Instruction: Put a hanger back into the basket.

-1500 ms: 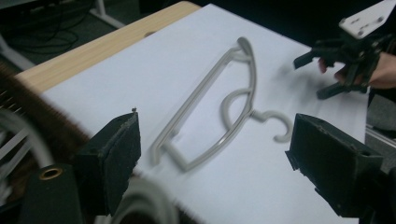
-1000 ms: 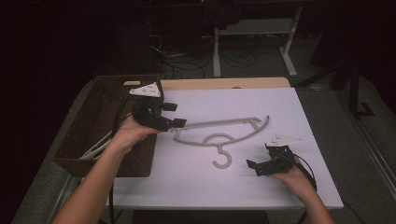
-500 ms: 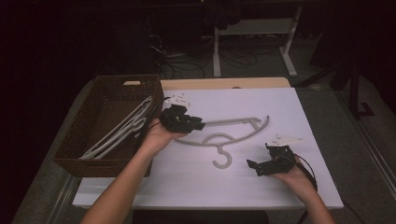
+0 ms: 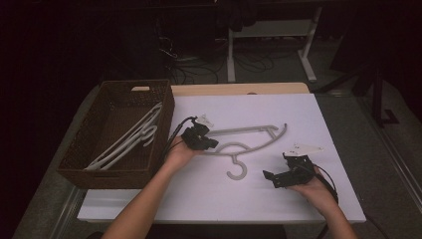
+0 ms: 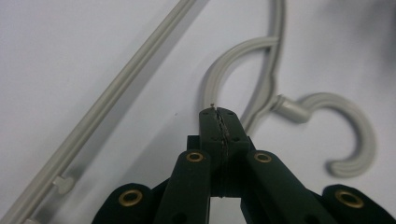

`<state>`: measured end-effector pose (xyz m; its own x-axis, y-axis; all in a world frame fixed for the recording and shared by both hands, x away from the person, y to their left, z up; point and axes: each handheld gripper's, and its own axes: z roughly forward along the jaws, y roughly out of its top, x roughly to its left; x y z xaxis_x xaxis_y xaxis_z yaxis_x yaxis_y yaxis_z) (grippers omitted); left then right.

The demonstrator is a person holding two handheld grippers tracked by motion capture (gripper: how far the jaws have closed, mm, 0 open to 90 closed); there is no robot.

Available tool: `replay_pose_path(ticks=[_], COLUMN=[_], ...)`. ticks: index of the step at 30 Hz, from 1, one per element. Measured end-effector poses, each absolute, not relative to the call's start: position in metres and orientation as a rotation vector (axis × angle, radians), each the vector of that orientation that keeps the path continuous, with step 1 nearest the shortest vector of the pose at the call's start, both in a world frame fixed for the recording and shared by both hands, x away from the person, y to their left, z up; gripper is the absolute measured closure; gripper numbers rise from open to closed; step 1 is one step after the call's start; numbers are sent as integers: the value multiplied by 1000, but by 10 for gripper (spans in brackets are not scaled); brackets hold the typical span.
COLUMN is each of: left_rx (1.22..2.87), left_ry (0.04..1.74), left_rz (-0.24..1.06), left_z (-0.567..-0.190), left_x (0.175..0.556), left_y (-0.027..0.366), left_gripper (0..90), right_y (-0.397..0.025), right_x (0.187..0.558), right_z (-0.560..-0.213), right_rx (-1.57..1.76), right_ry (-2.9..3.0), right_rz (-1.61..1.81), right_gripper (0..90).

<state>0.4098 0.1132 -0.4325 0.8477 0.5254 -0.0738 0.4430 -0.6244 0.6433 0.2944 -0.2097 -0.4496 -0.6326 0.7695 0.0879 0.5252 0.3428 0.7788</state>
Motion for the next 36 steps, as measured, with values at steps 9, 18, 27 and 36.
replay_pose_path(ticks=[9,18,27,36], left_rx=[2393,2425,2459,2466], left_ry=[733,667,556,474], left_rz=[155,28,-82,-132], left_z=[-446,-443,-437,-445], left_x=[411,395,362,336], left_y=[115,110,107,104], left_gripper=[900,900,900,900], right_y=[-210,-210,-209,-210], right_x=[294,294,294,295], right_z=[-449,-449,-449,-449], right_rx=[1151,1150,1150,1152], right_ry=[2316,2315,2315,2313], right_rz=[1175,1176,1174,1173], right_gripper=[0,0,0,0])
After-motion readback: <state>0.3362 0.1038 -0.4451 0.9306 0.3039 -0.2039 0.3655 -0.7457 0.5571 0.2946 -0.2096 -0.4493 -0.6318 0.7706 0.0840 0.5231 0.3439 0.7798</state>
